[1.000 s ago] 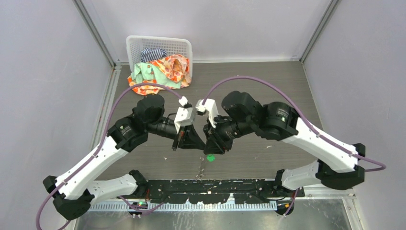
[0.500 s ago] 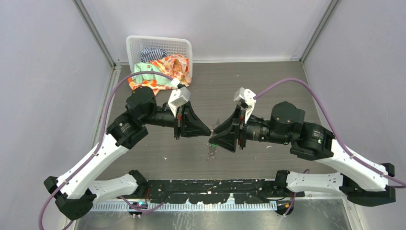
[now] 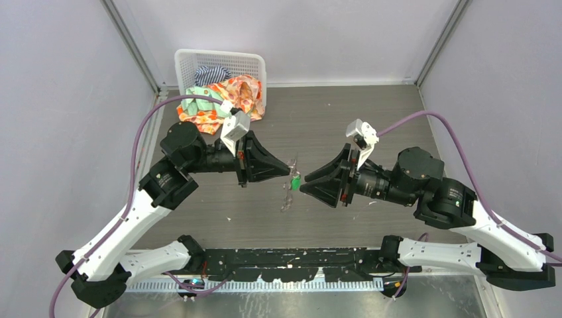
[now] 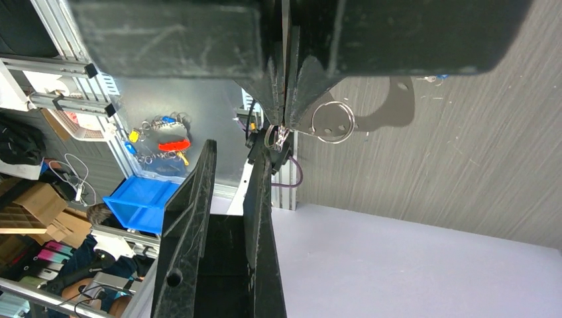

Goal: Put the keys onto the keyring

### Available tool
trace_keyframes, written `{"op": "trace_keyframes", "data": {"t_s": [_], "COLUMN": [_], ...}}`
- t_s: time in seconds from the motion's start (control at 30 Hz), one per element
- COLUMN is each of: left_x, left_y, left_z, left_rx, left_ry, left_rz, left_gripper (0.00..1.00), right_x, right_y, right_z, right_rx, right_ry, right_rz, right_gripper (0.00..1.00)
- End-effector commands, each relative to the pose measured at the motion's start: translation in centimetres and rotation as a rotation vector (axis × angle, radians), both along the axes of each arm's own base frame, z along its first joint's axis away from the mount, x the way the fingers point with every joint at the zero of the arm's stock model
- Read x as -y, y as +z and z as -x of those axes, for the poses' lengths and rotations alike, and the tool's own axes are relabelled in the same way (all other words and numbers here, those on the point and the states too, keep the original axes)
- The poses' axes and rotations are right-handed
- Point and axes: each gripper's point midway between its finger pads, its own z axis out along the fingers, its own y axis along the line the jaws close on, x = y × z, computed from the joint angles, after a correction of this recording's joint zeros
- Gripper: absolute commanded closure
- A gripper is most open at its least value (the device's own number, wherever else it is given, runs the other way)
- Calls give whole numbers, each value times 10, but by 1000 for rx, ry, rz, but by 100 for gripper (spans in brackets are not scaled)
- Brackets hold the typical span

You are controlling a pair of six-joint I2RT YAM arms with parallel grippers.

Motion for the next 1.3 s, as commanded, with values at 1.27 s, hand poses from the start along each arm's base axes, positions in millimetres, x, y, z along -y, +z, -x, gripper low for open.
{"op": "trace_keyframes", "data": {"t_s": [1.27], "left_x": [-5], "left_y": [15], "left_z": [-6], "left_rx": [45], "left_ry": [57], "left_rz": [44], "left_gripper": [100], "right_x": [-19], "right_y": [29], "right_z": [-21], "right_rx": [161], "right_ry": [-46], "right_rz": [-49], "right_gripper": [99]}}
